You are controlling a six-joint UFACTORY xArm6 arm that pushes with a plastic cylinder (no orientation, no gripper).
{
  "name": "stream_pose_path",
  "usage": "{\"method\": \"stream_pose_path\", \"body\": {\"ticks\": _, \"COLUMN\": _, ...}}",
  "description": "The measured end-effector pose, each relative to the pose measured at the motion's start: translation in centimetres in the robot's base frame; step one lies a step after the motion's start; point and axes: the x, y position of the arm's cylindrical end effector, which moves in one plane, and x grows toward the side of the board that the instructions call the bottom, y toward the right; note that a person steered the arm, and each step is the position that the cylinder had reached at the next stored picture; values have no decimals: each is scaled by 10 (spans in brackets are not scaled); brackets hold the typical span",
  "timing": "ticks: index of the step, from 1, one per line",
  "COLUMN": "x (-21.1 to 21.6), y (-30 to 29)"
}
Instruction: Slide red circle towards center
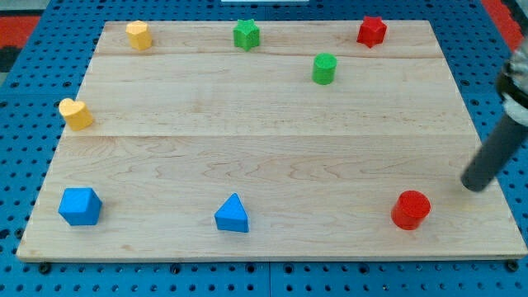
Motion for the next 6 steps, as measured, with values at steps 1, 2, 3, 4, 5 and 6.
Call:
{"method": "stream_pose_path", "body": {"ticks": 1, "x": 31, "y": -23}}
{"method": "stream_pose_path", "body": {"ticks": 2, "x": 31, "y": -89}}
{"method": "stream_pose_path", "body": {"ticks": 3, "x": 47, "y": -116}}
{"method": "stream_pose_path", "body": {"ticks": 4, "x": 42, "y": -158}}
{"method": "stream_pose_path", "body": {"ticks": 5, "x": -19, "y": -227}}
{"method": "stream_pose_path", "body": {"ticks": 6, "x": -79, "y": -279}}
